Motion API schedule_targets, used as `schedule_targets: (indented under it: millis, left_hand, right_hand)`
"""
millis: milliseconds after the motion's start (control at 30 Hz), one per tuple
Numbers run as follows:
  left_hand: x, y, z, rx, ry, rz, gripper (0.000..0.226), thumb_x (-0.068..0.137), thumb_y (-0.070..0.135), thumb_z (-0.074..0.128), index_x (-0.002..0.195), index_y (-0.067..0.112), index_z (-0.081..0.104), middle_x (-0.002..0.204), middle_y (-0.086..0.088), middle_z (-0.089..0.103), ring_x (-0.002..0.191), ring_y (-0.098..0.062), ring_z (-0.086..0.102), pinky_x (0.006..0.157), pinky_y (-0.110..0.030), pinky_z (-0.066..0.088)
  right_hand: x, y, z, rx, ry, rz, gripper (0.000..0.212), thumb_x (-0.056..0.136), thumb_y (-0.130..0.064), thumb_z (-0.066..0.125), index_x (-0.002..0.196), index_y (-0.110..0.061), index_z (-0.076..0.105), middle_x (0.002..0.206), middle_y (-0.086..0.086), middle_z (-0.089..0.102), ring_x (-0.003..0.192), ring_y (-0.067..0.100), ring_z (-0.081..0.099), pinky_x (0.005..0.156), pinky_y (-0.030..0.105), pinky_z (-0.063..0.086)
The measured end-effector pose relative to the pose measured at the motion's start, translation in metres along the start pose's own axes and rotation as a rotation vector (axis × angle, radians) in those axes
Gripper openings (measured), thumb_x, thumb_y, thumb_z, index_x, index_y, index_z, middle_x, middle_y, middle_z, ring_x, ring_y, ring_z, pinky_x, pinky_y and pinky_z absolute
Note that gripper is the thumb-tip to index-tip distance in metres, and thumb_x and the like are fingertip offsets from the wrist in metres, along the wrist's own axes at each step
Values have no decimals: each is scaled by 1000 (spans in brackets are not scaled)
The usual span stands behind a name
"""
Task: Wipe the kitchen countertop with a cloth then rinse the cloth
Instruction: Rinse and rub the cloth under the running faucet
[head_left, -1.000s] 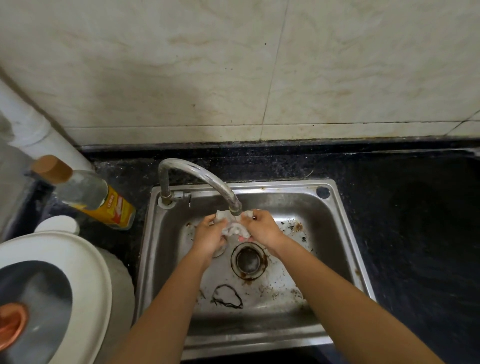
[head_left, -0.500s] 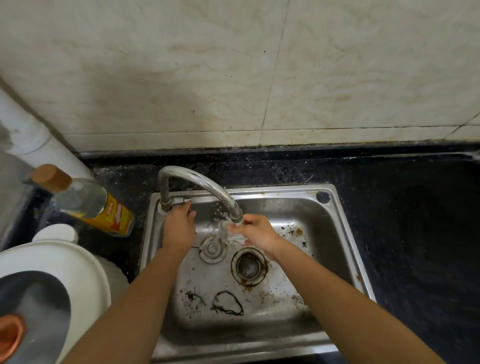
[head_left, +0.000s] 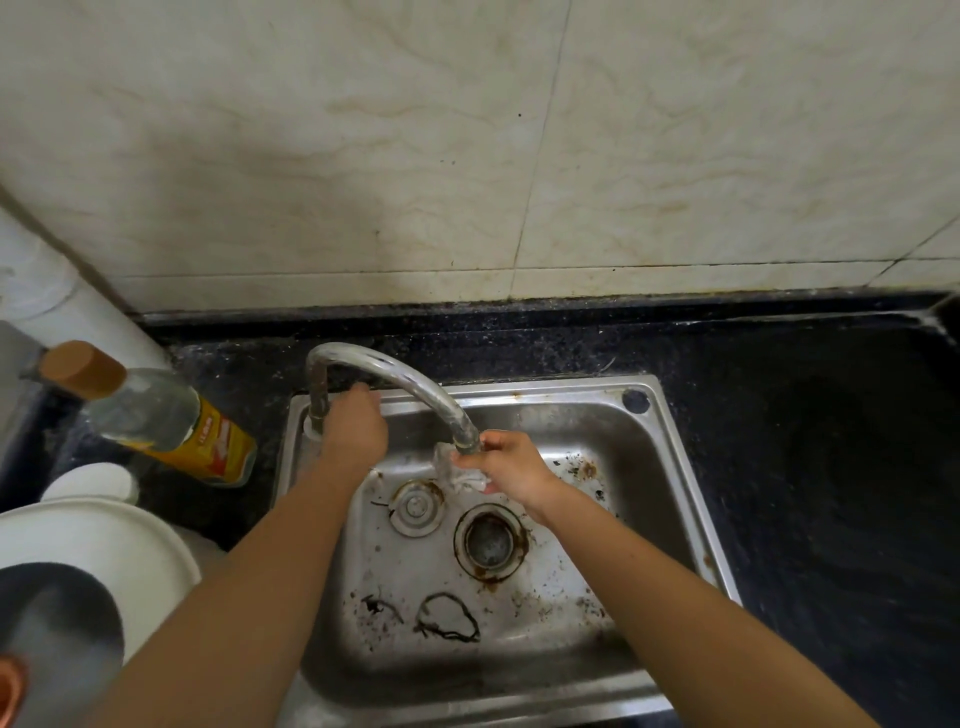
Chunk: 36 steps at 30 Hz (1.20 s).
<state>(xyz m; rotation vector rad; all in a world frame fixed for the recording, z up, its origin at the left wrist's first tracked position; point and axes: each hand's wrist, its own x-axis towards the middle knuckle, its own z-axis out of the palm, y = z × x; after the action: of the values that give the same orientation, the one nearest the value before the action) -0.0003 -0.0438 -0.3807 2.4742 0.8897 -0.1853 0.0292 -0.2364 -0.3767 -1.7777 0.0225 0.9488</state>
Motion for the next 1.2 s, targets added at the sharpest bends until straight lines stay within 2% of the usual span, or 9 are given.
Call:
schedule_targets:
  millis: [100, 200, 300, 433, 633, 800, 1000, 1067, 1200]
  left_hand:
    - [-34, 2, 13, -197, 45, -89, 51, 99, 26, 41, 144, 7, 25, 116, -24, 61, 107, -42, 58, 91, -49, 45]
    - [-63, 0, 35, -399, -30, -208, 40, 99, 32, 40, 127, 3, 48, 116, -23, 62, 106, -39, 59, 93, -45, 47]
    - [-79, 0, 50, -912, -300, -485, 48, 98, 41, 41, 106, 0, 62, 88, -15, 67, 79, -28, 64, 70, -38, 53]
    - [-105, 4, 43, -1160, -677, -601, 60, 94, 55, 37, 120, 6, 59, 103, -18, 69, 91, -33, 66, 74, -41, 52]
    - [-132, 24, 7, -1242, -1141, -278, 86, 83, 75, 28, 116, 6, 67, 114, -17, 66, 94, -28, 66, 86, -41, 50]
    - [-142, 28, -4, -1135, -1159, 13, 66, 83, 58, 51, 123, 5, 57, 89, 0, 60, 71, -8, 52, 65, -22, 48]
    - [-153, 50, -13, -670, -943, 134, 23, 92, 31, 58, 98, 9, 60, 65, 6, 48, 53, -6, 41, 54, -19, 36]
    - [-153, 51, -17, -728, -956, 78, 21, 94, 30, 56, 97, 9, 57, 63, 7, 45, 52, -5, 37, 51, -17, 34]
    - [-150, 45, -30, -932, -1075, 30, 17, 92, 27, 57, 90, 11, 56, 62, 7, 42, 50, -4, 31, 46, -14, 27]
  right_hand:
    - [-6, 3, -7, -12, 5, -1, 33, 82, -14, 74, 105, 8, 64, 74, 2, 61, 59, 6, 57, 48, 14, 45]
    - [-14, 5, -15, -26, -27, -25, 34, 82, -17, 75, 103, 8, 64, 76, 7, 63, 60, 8, 60, 54, 16, 48]
    - [-27, -2, -24, -125, -142, -53, 37, 78, -24, 77, 97, 5, 65, 85, 10, 64, 81, 21, 61, 78, 35, 50]
    - [-52, -24, -39, -214, -448, -70, 18, 77, -11, 71, 92, -3, 66, 95, 12, 63, 92, 22, 59, 89, 38, 45]
    - [-79, -55, -57, -375, -486, -206, 16, 75, 0, 67, 88, -10, 69, 88, 6, 65, 84, 15, 61, 83, 32, 48]
    - [-90, -57, -73, -161, -379, -187, 12, 87, -5, 65, 99, -4, 68, 95, 11, 66, 91, 22, 64, 86, 34, 52]
    - [-100, -42, -60, -329, -107, -198, 21, 93, -7, 59, 114, -4, 60, 90, 7, 65, 71, 14, 64, 65, 30, 57]
    - [-105, -40, -59, -300, -103, -273, 30, 95, 1, 50, 123, -10, 57, 97, 3, 61, 77, 12, 62, 65, 26, 56]
    - [-119, -32, -67, -532, -212, -523, 71, 74, 16, 51, 137, -17, 47, 133, 3, 39, 121, 14, 45, 97, 25, 47]
